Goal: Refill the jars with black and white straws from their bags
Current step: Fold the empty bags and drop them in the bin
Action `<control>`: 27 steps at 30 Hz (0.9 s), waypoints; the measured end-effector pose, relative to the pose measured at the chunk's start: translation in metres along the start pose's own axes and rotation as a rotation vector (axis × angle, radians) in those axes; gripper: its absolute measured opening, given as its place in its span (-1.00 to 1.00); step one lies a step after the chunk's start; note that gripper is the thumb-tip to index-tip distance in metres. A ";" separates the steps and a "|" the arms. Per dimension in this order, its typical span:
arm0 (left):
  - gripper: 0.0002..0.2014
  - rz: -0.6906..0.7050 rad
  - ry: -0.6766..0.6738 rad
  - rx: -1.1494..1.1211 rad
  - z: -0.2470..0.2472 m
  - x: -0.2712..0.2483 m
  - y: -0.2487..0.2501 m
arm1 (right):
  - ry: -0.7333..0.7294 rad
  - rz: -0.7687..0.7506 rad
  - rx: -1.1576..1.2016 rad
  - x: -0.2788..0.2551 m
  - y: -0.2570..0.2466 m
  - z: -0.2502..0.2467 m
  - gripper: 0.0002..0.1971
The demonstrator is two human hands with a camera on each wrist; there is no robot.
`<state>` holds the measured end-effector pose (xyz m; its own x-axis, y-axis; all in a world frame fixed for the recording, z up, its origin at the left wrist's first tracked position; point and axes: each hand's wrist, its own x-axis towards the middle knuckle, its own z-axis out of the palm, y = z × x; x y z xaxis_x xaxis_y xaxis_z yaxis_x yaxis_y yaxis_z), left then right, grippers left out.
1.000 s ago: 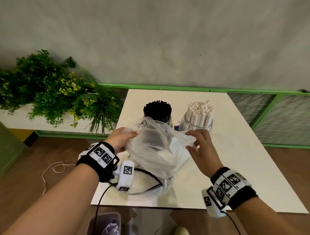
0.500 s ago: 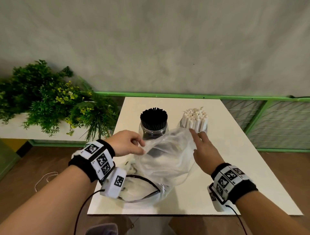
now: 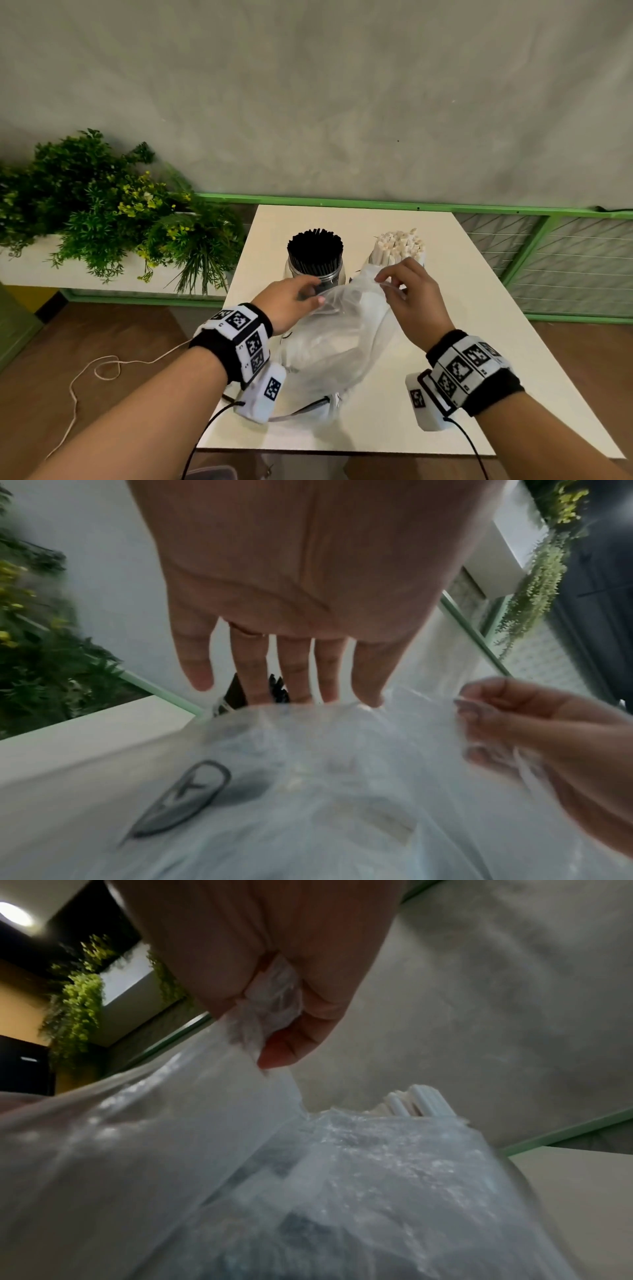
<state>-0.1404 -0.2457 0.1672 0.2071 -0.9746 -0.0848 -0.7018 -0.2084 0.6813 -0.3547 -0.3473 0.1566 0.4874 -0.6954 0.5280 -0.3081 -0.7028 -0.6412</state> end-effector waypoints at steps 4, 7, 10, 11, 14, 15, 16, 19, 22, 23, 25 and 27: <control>-0.92 0.050 0.120 -0.058 -0.005 0.007 0.006 | 0.042 -0.054 0.080 0.014 -0.018 -0.011 -0.75; -0.89 0.044 0.208 -0.193 -0.023 0.007 0.006 | -0.039 -0.043 0.214 0.019 -0.028 -0.032 -0.65; -0.88 0.040 0.284 -0.393 -0.041 0.006 -0.001 | 0.047 0.138 0.274 0.026 -0.015 -0.040 -0.54; -0.86 0.045 0.298 -0.461 -0.044 0.006 -0.003 | 0.066 0.224 0.268 0.029 -0.006 -0.038 -0.53; -0.82 0.068 0.267 -0.607 -0.050 0.003 -0.006 | -0.021 0.436 0.310 0.041 0.014 -0.027 -0.48; -0.82 0.077 0.247 -0.637 -0.050 0.001 -0.006 | -0.049 0.466 0.351 0.045 0.016 -0.023 -0.46; -0.82 0.088 0.236 -0.652 -0.050 -0.001 -0.008 | -0.057 0.480 0.398 0.050 0.015 -0.020 -0.42; -0.84 0.103 0.243 -0.660 -0.050 -0.006 -0.011 | 0.019 0.543 0.550 0.065 0.004 -0.013 -0.45; -0.86 0.057 0.326 -0.681 -0.052 -0.010 -0.013 | 0.162 0.535 0.693 0.074 0.003 -0.007 -0.74; -0.85 0.026 0.363 -0.703 -0.054 -0.011 -0.015 | 0.248 0.522 0.688 0.075 0.006 -0.008 -0.90; -0.83 -0.062 0.449 -0.776 -0.062 -0.016 -0.028 | 0.404 0.530 0.653 0.076 0.016 -0.013 -0.87; -0.83 -0.147 0.501 -0.803 -0.069 -0.020 -0.043 | 0.469 0.540 0.615 0.074 0.024 -0.019 -0.83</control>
<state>-0.0674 -0.2112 0.1903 0.6541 -0.7562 -0.0148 -0.0076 -0.0261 0.9996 -0.3415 -0.4185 0.1902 -0.0154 -0.9873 0.1578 0.1542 -0.1583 -0.9753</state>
